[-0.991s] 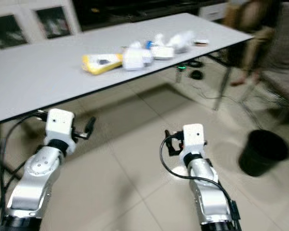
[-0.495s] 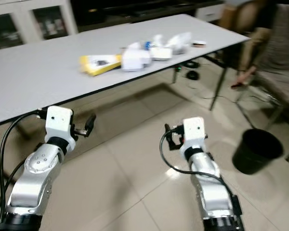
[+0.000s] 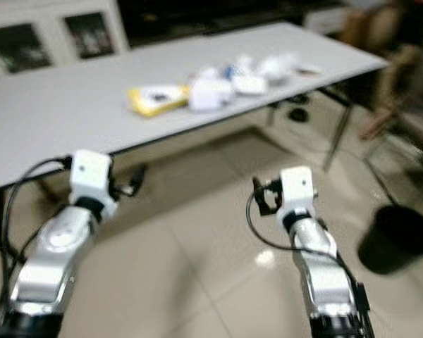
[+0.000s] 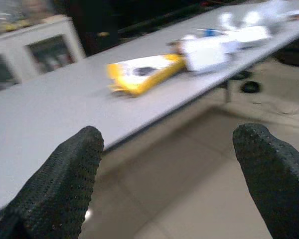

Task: Picking trash to rubbish bin

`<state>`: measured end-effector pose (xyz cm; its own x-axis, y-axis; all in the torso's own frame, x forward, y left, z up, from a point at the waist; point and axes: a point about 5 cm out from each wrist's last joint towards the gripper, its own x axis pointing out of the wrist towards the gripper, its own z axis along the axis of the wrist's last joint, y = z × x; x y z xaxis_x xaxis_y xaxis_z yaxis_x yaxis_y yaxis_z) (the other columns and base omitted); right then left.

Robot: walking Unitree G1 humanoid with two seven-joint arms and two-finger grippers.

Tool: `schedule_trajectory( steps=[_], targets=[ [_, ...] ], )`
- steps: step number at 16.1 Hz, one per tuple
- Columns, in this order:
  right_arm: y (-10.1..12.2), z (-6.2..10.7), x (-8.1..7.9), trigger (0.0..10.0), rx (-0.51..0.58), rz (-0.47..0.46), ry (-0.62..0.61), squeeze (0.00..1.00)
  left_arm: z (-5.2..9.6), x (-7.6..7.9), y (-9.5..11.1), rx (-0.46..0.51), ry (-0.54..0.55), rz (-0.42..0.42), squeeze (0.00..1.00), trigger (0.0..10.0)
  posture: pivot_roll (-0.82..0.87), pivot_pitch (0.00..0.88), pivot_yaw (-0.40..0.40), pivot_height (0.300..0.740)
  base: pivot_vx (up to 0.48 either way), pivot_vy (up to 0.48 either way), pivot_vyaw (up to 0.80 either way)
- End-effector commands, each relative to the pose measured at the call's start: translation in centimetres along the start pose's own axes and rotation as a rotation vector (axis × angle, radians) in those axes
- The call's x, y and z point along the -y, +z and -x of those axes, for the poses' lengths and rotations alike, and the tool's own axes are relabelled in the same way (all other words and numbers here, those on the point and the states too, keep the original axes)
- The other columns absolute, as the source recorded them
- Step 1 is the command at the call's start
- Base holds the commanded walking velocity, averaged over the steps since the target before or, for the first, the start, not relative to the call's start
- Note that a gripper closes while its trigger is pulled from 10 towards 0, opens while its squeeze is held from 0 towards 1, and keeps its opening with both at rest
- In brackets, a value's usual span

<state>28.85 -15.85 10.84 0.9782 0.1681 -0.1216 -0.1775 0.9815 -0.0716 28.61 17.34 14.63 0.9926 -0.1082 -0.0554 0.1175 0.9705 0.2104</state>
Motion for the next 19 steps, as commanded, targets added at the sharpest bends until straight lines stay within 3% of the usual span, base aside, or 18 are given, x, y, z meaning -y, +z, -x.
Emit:
schedule_trajectory(
  steps=[1, 7, 19],
  targets=[
    [0.9, -0.4, -0.8, 10.0, 0.035, -0.014, 0.026, 0.00, 0.0, -0.8, 0.3, 0.002, 0.019, -0.017, 0.00, 10.0, -0.03, 0.000, 0.013, 0.740, 0.349, 0.000, 0.80],
    [2.2, -0.5, -0.5, 10.0, 0.082, -0.024, -0.004, 0.00, -0.1, -0.7, 0.4, 0.002, 0.001, -0.028, 0.00, 10.0, -0.03, 0.000, 0.026, 0.740, 0.349, 0.000, 0.13],
    [2.4, -0.6, -0.7, 10.0, 0.090, -0.033, 0.007, 0.00, -0.3, -0.5, 0.3, 0.003, -0.017, -0.056, 0.00, 10.0, -0.03, 0.000, 0.023, 0.740, 0.346, 0.000, 0.00]
  ],
)
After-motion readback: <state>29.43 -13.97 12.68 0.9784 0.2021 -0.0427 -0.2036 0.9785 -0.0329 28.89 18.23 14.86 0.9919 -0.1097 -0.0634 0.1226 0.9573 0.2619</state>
